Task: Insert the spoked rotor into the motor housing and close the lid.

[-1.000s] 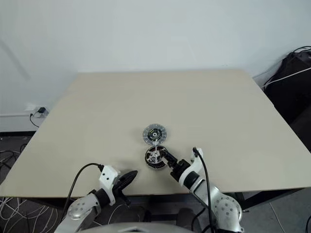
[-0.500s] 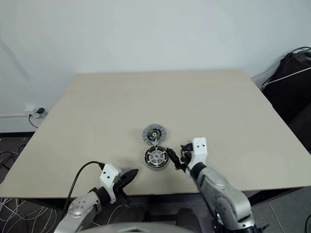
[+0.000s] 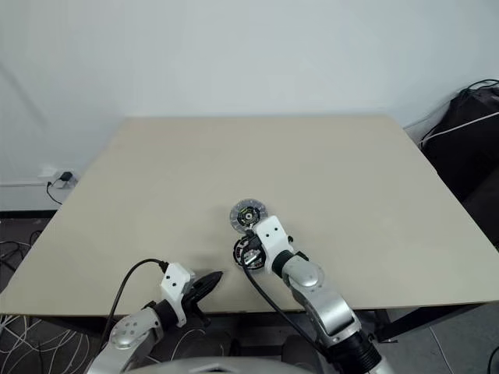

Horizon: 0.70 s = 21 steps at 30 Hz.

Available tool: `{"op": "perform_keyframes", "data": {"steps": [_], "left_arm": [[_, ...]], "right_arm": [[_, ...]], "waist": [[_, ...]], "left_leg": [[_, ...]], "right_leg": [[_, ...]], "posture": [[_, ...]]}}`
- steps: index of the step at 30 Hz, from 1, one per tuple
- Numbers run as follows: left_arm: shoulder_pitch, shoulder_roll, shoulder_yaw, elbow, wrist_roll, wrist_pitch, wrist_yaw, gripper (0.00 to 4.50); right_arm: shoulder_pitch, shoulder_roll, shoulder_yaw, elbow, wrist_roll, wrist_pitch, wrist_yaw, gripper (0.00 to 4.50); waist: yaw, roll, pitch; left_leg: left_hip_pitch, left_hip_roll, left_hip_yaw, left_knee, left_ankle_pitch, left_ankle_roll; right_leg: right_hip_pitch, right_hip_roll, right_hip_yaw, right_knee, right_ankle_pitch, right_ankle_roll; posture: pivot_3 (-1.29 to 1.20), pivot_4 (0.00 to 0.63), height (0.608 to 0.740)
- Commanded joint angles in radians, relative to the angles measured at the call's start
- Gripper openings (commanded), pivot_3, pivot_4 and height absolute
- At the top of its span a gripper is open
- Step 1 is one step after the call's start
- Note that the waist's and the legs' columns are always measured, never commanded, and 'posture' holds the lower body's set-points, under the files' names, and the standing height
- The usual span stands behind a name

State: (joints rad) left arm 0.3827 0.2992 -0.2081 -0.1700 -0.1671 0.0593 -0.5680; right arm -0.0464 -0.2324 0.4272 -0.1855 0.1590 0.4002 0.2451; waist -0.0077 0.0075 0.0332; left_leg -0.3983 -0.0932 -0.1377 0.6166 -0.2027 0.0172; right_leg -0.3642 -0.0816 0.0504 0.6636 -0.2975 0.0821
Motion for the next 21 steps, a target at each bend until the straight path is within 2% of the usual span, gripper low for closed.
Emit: {"op": "perform_keyframes", "data": {"steps": [1,7,13,15,19,21], "left_arm": [[-0.003,0.001,-0.001,-0.035,-0.003,-0.013,0.0,0.0],[-0.002,-0.001,-0.001,-0.034,-0.001,-0.017,0.002,0.0],[-0.01,-0.005,0.003,-0.023,0.012,-0.054,0.009,0.0],[-0.017,-0.008,0.004,-0.014,0.029,-0.092,0.018,0.0],[-0.031,-0.008,-0.002,0.005,0.051,-0.155,0.02,0.0],[-0.038,-0.007,-0.005,0.014,0.058,-0.176,0.018,0.0]], "right_arm": [[-0.023,0.016,-0.004,0.031,-0.031,-0.016,0.023,0.02],[0.005,-0.004,0.007,0.069,-0.071,0.062,0.064,0.02],[0.01,-0.013,-0.034,-0.014,-0.067,0.09,0.089,0.02],[-0.008,-0.049,-0.041,-0.068,-0.069,0.091,0.13,0.02],[-0.059,-0.202,0.013,-0.156,-0.119,0.104,0.269,0.02],[-0.085,-0.271,0.04,-0.182,-0.139,0.109,0.334,0.4]], "waist": [[0.0,0.0,0.0],[0.0,0.0,0.0],[0.0,0.0,-0.002],[0.001,0.0,-0.001],[0.002,0.0,-0.001],[0.003,-0.001,-0.001]], "left_leg": [[0.0,0.0,0.0,0.0,0.0,0.0],[0.001,0.0,0.0,0.0,0.0,0.0],[0.003,0.0,0.0,0.0,0.0,0.0],[0.003,0.0,0.0,0.001,0.0,0.0],[0.002,0.0,0.0,0.001,0.0,0.0],[0.003,0.0,0.0,0.001,0.0,0.0]], "right_leg": [[0.0,0.0,0.0,0.0,0.0,0.0],[0.001,0.0,0.0,0.0,0.0,-0.001],[0.003,0.0,0.0,0.0,0.0,0.0],[0.003,0.0,0.0,0.0,0.0,0.0],[0.003,-0.001,0.0,0.0,0.0,0.0],[0.003,-0.001,0.0,0.0,0.0,0.0]], "posture": [[0.0,0.0,0.74],[0.0,0.0,0.74],[0.0,0.0,0.74],[0.0,0.0,0.74],[0.0,0.0,0.74],[0.0,0.0,0.74]]}}
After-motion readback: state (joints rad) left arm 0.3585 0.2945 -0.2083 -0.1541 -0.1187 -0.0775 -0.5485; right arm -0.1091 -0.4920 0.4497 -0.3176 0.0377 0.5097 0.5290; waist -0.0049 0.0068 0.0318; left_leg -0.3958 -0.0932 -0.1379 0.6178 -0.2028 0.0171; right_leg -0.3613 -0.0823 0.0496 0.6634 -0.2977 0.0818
